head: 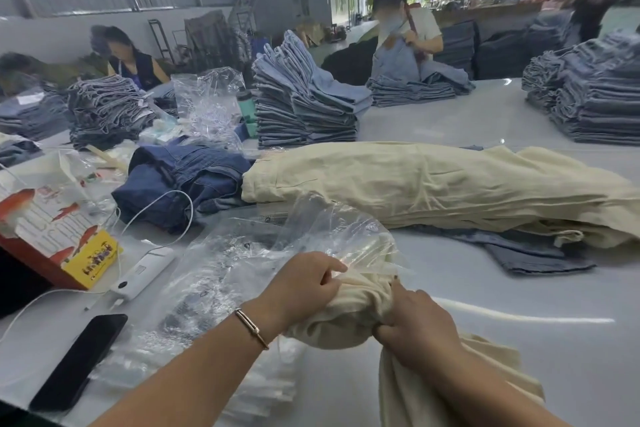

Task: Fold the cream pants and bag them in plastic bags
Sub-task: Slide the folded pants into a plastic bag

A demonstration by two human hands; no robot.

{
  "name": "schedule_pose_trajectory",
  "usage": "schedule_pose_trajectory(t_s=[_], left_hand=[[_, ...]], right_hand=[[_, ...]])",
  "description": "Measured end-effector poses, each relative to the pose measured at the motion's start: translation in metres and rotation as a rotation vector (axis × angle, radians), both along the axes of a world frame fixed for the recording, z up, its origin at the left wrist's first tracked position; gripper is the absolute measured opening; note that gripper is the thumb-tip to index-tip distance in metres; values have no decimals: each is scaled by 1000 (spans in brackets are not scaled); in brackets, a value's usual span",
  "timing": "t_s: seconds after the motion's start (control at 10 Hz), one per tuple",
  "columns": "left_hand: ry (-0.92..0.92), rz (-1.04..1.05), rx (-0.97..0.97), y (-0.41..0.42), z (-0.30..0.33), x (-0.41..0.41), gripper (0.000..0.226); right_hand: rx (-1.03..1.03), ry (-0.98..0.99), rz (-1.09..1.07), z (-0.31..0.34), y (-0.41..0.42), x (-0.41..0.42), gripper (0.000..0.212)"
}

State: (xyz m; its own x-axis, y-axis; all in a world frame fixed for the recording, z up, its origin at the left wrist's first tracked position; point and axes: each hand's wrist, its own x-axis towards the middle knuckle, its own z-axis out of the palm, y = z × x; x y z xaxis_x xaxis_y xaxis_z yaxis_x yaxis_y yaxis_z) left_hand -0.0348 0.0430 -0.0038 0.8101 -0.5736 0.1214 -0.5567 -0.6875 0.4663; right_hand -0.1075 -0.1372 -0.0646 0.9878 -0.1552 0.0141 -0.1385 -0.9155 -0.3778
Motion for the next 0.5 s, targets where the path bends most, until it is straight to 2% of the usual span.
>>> schedule_pose_trajectory(t_s=[0.1, 0.2, 0.3, 0.4, 0.5], left_hand=[[88, -92, -110, -22, 11, -9, 22], [35, -140, -46, -51, 14, -15, 21], [-64, -159, 99, -81, 13, -17, 30], [-68, -362, 125, -100, 8, -35, 34], [-37, -481, 122, -98, -2, -46, 29]], right_hand=[[-20, 16, -70, -1, 7, 5, 61], [-31, -12, -81, -1, 22, 9, 58], [134, 43, -63, 7, 35, 1, 36], [286, 284, -196, -6, 35, -3, 16], [-729, 998, -116, 22, 32, -13, 21]])
